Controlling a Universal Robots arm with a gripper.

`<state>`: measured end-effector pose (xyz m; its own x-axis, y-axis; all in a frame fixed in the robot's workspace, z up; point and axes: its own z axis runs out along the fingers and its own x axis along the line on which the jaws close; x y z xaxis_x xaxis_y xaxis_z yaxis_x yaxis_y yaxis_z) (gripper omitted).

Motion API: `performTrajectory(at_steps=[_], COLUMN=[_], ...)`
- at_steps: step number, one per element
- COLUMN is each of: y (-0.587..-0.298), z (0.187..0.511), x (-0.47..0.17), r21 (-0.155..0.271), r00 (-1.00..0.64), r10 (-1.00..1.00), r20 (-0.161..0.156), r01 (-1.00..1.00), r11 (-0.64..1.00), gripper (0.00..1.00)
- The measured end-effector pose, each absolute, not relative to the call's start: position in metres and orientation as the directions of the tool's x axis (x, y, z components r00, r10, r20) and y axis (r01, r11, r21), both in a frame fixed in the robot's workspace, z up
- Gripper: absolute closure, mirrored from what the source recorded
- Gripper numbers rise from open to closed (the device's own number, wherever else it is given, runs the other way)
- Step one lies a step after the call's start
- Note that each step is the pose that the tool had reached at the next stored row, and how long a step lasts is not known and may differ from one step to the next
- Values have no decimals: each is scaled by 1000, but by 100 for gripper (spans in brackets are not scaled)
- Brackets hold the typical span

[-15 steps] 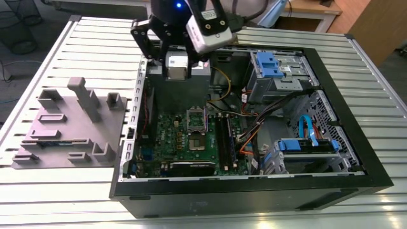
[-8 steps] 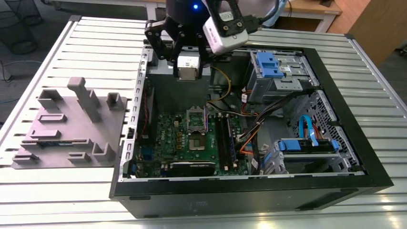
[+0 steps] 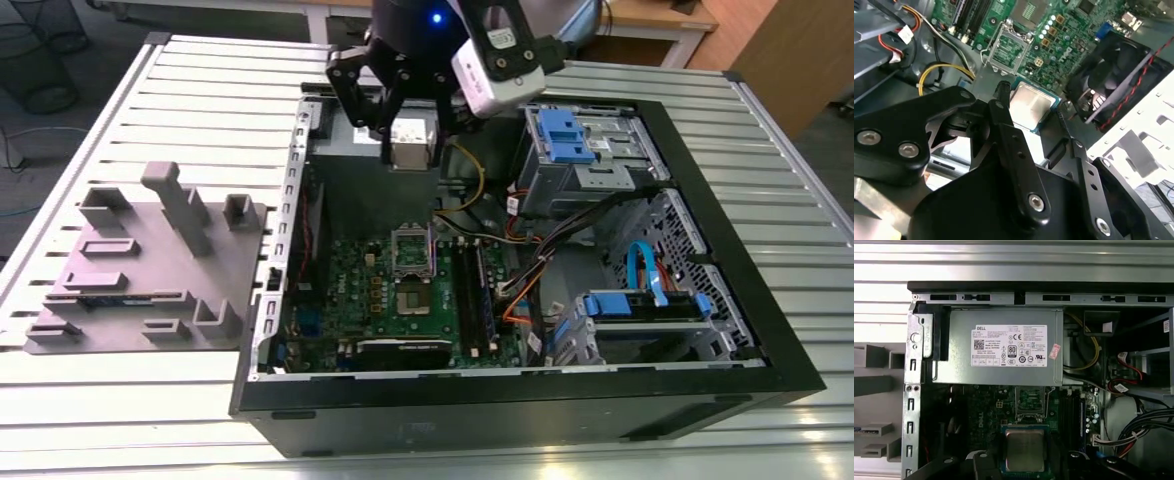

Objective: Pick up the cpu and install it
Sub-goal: 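Pick up the cpu and move it towards the insertion slot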

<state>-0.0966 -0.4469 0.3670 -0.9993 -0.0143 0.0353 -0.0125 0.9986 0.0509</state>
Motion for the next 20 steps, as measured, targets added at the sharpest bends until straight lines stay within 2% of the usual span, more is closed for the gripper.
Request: performTrajectory(at_steps=[20], y=[-451], z=[332], x=[-94], r21=[51], r00=[-999], r10=[-14], r20=[35], r01=[-12], r11=[999], gripper=[52])
